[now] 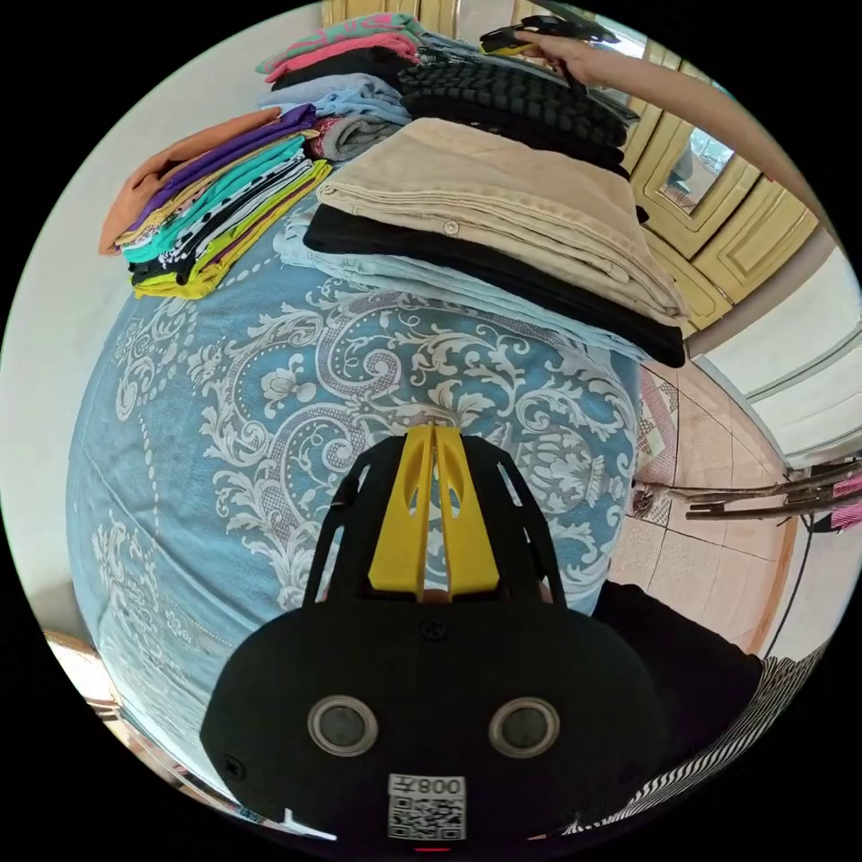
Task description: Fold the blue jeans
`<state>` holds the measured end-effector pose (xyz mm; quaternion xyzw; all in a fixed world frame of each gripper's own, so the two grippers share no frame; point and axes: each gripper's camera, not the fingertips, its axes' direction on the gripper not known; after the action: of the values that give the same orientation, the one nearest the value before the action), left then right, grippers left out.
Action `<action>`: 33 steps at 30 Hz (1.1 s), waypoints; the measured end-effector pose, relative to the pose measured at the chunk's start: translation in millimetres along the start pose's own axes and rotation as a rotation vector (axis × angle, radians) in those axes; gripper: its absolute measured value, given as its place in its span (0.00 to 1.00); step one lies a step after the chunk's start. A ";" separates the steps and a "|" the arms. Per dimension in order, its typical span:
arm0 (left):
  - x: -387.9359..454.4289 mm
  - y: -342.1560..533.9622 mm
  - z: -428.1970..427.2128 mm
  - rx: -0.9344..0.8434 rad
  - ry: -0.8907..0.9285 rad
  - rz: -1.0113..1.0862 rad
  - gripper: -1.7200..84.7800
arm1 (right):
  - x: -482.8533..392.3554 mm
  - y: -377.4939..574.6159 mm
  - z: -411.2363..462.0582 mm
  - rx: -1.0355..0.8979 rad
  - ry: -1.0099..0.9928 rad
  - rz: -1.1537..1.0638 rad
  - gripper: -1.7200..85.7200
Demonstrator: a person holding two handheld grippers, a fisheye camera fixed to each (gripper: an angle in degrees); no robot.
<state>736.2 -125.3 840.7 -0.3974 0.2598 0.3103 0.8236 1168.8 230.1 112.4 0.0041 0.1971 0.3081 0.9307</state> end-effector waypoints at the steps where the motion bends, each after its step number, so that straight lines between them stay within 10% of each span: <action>1: 2.7 7.7 -1.6 0.003 -0.025 0.016 0.02 | 8.1 3.4 -3.2 0.006 -0.040 0.025 0.07; 20: -45.8 224.6 -63.1 0.068 0.430 -0.286 0.02 | 167.5 111.0 -109.9 0.269 -0.940 0.549 0.02; 33: -44.9 414.2 -157.3 0.232 0.437 -0.420 0.02 | 119.9 133.5 -250.4 0.407 -1.181 0.323 0.02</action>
<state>380.3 -63.7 580.2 -0.4031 0.3764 0.0090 0.8342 1087.9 378.7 -145.0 0.3790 -0.2967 0.3465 0.8051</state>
